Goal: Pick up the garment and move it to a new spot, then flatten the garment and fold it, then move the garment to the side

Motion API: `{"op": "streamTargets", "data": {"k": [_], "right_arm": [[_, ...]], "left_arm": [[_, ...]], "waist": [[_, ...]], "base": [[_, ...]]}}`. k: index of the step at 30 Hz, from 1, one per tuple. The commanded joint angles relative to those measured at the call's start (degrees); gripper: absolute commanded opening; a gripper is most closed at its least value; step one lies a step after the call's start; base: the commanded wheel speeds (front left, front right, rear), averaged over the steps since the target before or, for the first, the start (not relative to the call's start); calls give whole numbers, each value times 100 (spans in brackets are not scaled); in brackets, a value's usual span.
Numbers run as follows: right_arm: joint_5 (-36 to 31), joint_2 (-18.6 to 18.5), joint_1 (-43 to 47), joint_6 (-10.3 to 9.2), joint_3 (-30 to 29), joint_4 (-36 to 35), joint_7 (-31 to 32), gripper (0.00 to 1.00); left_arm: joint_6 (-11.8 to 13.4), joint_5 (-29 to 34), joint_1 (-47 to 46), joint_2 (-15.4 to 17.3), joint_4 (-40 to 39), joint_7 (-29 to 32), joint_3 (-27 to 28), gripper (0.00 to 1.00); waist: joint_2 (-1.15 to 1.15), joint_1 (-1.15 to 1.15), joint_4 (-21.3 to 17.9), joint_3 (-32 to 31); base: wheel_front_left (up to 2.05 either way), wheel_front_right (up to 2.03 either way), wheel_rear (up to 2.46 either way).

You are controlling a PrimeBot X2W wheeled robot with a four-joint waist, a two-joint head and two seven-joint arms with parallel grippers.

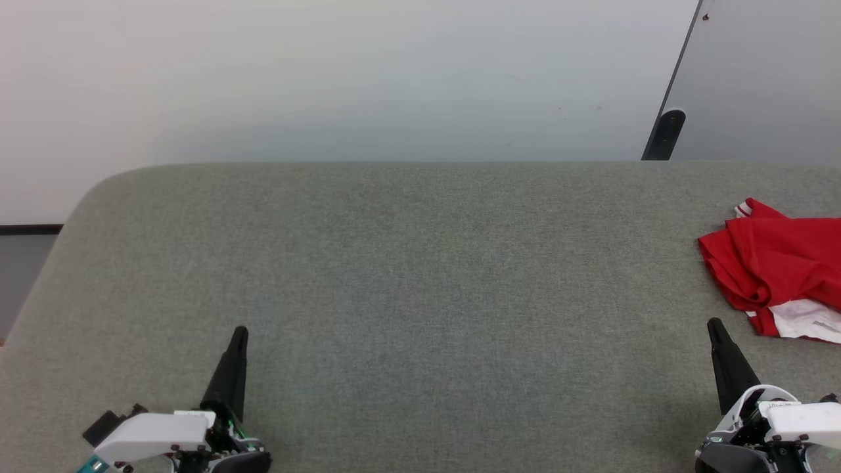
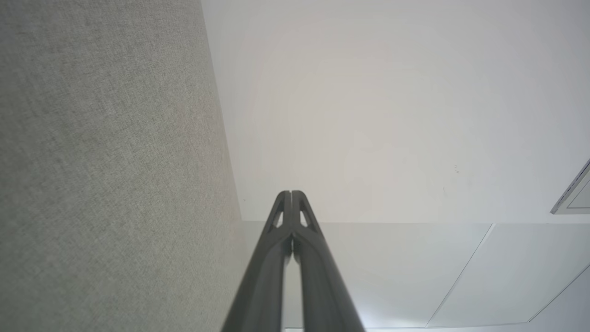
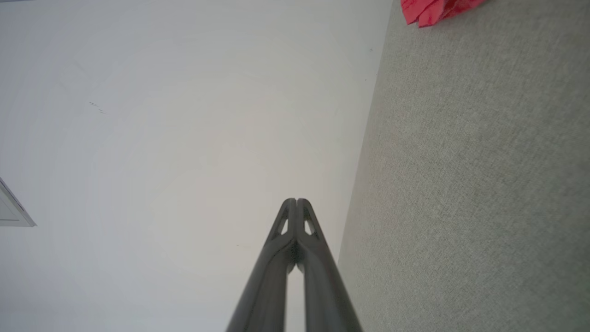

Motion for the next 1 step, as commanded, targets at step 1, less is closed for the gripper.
{"op": "streamTargets", "data": {"k": [1], "right_arm": [[21, 12, -16, -7, -4, -18, 4, 0]], "left_arm": [[-31, -19, -47, -7, -13, 18, 12, 0]], "waist": [[0, 0, 0, 0]], "base": [[0, 0, 0]]}}
